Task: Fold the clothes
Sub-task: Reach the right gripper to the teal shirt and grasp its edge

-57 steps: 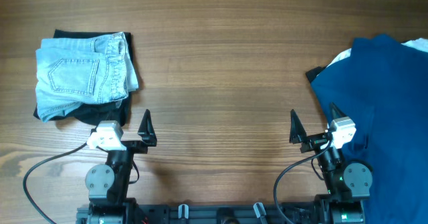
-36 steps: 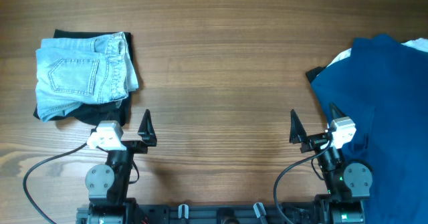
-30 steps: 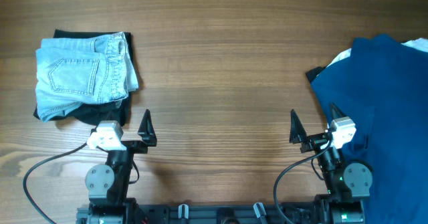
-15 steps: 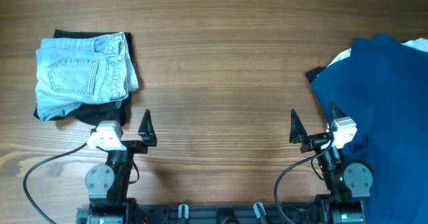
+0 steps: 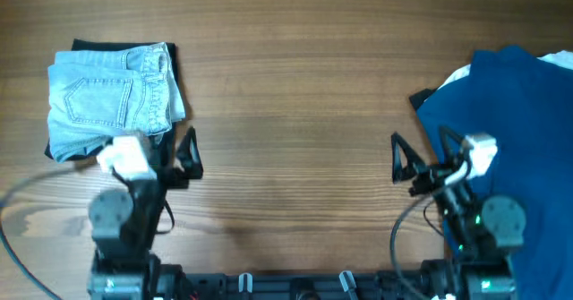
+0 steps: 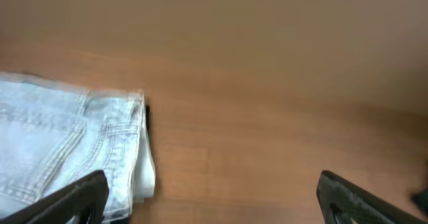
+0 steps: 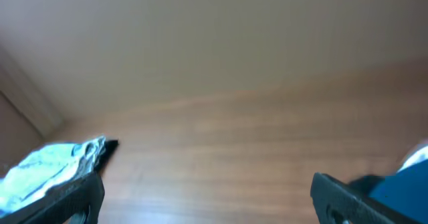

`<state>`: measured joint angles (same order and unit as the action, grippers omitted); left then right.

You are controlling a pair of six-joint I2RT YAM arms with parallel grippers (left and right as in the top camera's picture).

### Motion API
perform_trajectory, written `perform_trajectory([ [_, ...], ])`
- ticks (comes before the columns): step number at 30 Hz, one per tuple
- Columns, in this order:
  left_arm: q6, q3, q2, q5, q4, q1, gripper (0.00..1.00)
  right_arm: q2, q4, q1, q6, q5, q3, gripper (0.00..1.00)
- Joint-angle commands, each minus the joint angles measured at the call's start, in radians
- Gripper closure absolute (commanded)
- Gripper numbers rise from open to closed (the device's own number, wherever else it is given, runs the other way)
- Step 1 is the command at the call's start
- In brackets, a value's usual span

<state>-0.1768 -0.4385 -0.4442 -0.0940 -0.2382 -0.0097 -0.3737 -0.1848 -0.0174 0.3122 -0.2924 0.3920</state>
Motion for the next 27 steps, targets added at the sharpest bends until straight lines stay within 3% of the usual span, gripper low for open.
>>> perform_trajectory([
  [1, 0.009, -0.296, -0.290, -0.029, -0.136, 0.007, 0.00, -0.271, -0.128, 0.004, -0.002, -0.019, 0.242, 0.00],
  [5, 0.009, -0.603, -0.555, -0.069, -0.386, 0.007, 0.00, -0.631, -0.311, 0.006, -0.108, -0.024, 0.522, 0.00],
  [8, 0.009, -0.753, -0.699, -0.082, -0.519, 0.007, 0.00, -0.837, -0.390, 0.006, -0.098, -0.027, 0.660, 0.00],
  [14, 0.009, -0.773, -0.777, -0.155, -0.543, 0.007, 0.00, -1.062, -0.352, 0.035, -0.057, 0.064, 0.684, 0.00],
  [17, 0.010, -0.773, -0.777, -0.182, -0.543, 0.007, 0.00, -1.179, -0.334, 0.162, 0.031, 0.166, 0.684, 0.00],
  [22, 0.009, -0.773, -0.777, -0.182, -0.539, 0.007, 0.00, -1.301, -0.326, 0.356, 0.011, 0.147, 0.683, 0.02],
  [27, 0.009, -0.773, -0.777, -0.182, -0.537, 0.007, 0.00, -1.416, -0.381, 0.392, -0.024, 0.121, 0.681, 0.02],
])
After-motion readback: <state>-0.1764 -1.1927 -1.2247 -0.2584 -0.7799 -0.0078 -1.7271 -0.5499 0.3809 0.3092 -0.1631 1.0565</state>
